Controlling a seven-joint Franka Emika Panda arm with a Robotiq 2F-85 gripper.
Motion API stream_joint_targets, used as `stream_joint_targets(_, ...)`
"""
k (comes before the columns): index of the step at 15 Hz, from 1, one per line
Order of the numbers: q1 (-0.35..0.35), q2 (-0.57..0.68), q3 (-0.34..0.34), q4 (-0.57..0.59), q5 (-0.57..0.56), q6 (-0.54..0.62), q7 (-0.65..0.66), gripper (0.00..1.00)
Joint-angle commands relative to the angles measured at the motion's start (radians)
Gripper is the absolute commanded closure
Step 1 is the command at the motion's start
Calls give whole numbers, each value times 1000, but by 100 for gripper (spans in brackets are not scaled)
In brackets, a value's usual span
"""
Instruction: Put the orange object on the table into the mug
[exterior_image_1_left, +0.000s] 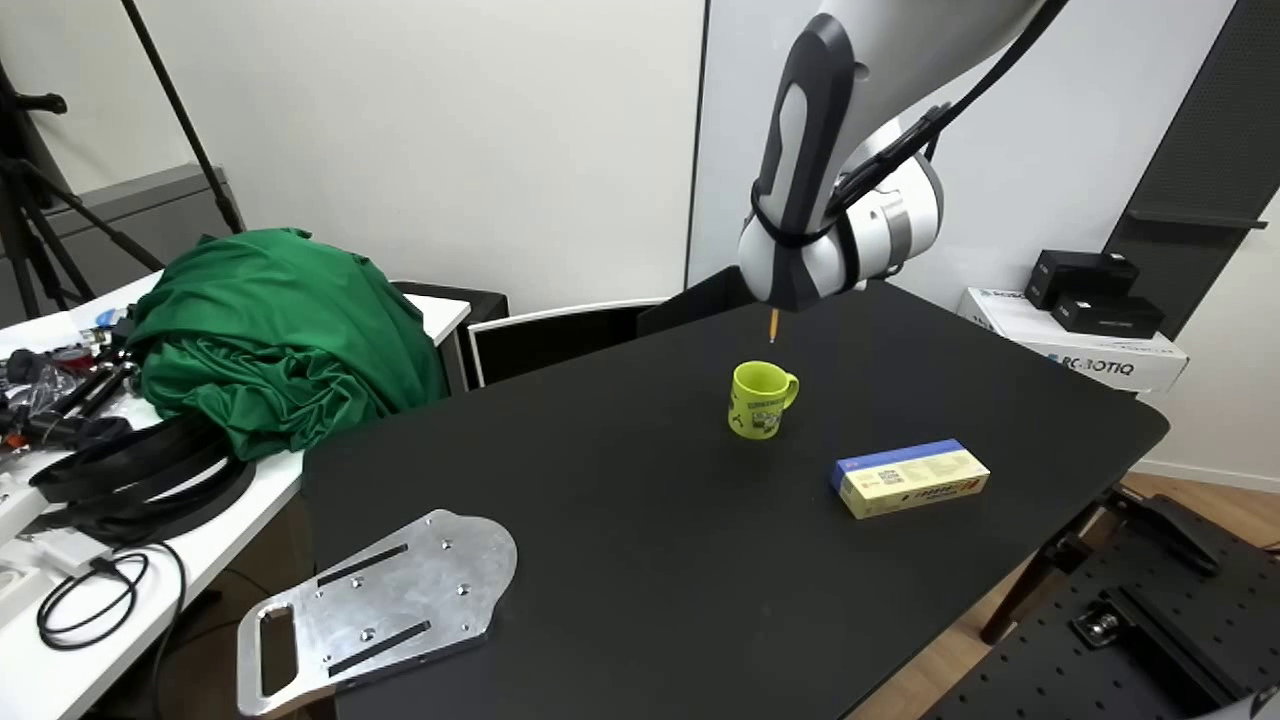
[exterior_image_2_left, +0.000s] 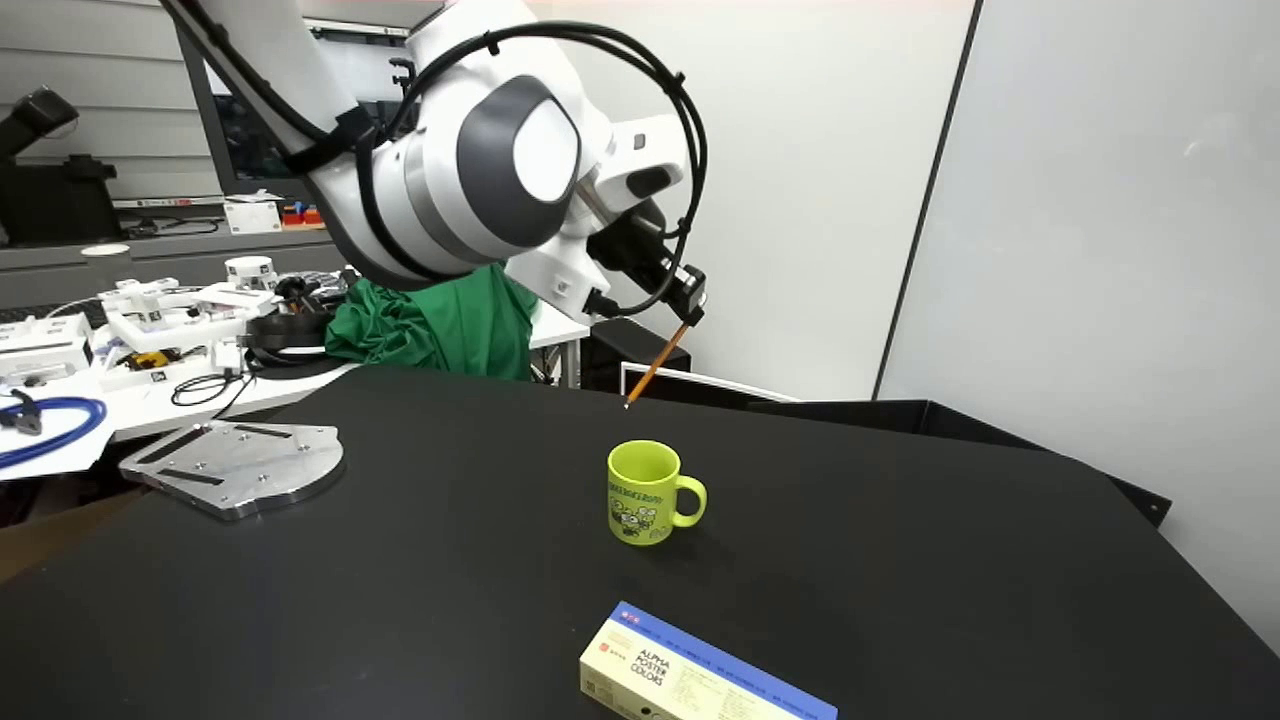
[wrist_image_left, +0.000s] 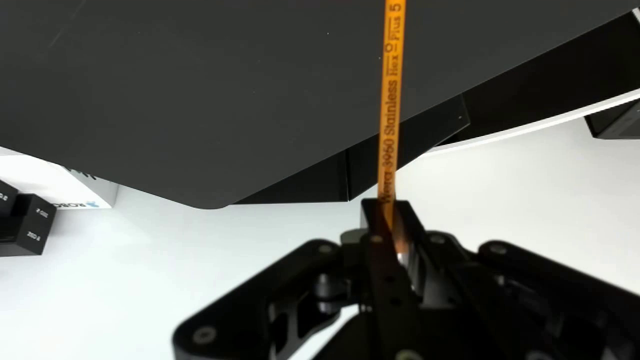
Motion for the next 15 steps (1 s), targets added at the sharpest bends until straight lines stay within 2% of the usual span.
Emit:
stream_joint_targets(1,-32,-17,38,-36,102,58,-94,98)
stream_joint_targets(2,-46,-18,50,-37,127,63,-109,98)
stream_joint_targets(3,-47,-12,35,-43,67,67,-49,98)
stream_joint_targets(4,-89,-20,90,-30,162,77,-152,98)
stream_joint_targets(5,-85,-12,68,-35,89,77,-73,98)
stream_joint_targets(6,-104,-11,84,-30,94,79,-85,98)
stream_joint_targets(7,-143,-20,134,-17,178,85,-173,98)
stream_joint_targets(8,-136,-10,110,-22,107,85,-96,98)
stream_joint_targets(15,-184,1,146,25,100,77,-103,98)
